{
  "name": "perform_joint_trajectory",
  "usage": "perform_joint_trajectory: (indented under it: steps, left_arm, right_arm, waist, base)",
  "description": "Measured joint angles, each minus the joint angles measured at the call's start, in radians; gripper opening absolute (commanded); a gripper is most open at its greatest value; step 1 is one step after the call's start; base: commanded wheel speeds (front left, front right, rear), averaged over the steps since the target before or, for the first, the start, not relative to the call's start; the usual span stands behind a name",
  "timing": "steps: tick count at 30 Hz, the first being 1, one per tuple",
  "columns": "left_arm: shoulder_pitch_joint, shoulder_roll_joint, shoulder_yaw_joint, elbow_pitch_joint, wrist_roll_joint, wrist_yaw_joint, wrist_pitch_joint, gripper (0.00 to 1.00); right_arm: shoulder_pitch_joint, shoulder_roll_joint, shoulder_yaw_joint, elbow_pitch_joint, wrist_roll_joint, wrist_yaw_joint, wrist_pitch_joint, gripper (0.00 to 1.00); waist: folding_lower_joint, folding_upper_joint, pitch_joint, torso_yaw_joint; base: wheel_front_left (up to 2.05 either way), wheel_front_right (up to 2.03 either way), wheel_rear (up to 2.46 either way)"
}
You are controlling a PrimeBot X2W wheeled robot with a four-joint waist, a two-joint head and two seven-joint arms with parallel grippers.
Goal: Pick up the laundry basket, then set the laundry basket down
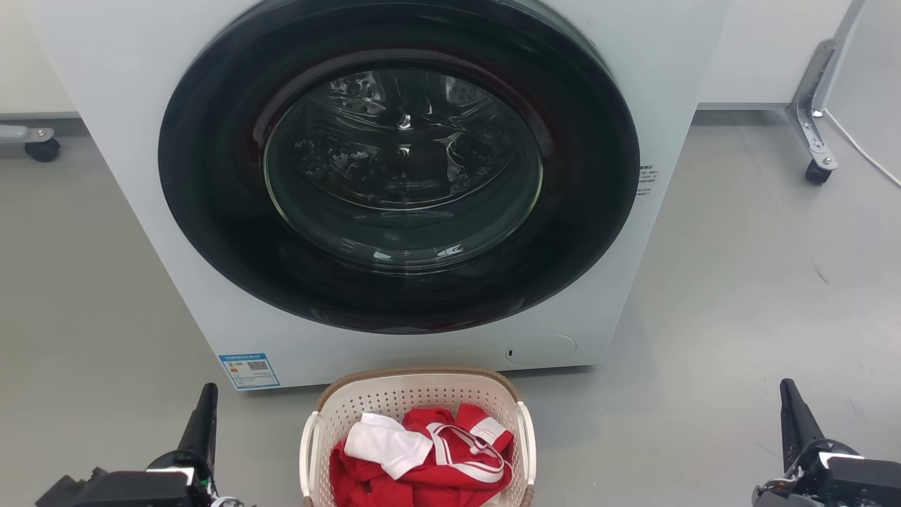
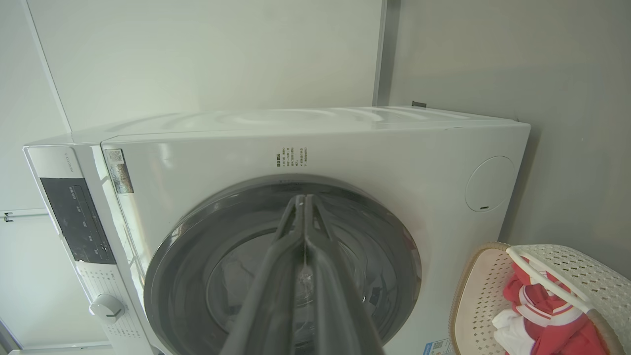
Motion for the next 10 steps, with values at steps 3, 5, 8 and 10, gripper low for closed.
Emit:
perform_joint_trajectory:
  steps: [3,5,8,10]
  left_arm:
    - [0.000,0.000,0.000,0.000,0.000,0.000,0.000,0.00]
    - [0.000,0.000,0.000,0.000,0.000,0.000,0.000,0.00]
    - [0.000,0.000,0.000,0.000,0.000,0.000,0.000,0.00]
    - [0.000,0.000,0.000,0.000,0.000,0.000,0.000,0.00]
  right_arm:
    - [0.000,0.000,0.000,0.000,0.000,0.000,0.000,0.00]
    - [0.000,0.000,0.000,0.000,0.000,0.000,0.000,0.00]
    - [0.000,0.000,0.000,0.000,0.000,0.000,0.000,0.00]
    - [0.000,0.000,0.000,0.000,0.000,0.000,0.000,0.00]
  waist:
    - [0.0000,0.0000,0.000,0.000]
    - [0.0000,0.0000,0.000,0.000]
    - [0.0000,0.0000,0.000,0.000]
    - [0.0000,0.0000,0.000,0.000]
  base:
    - [0.00,0.00,0.00]
    - [0.00,0.00,0.00]
    - [0.00,0.00,0.00]
    - [0.00,0.00,0.00]
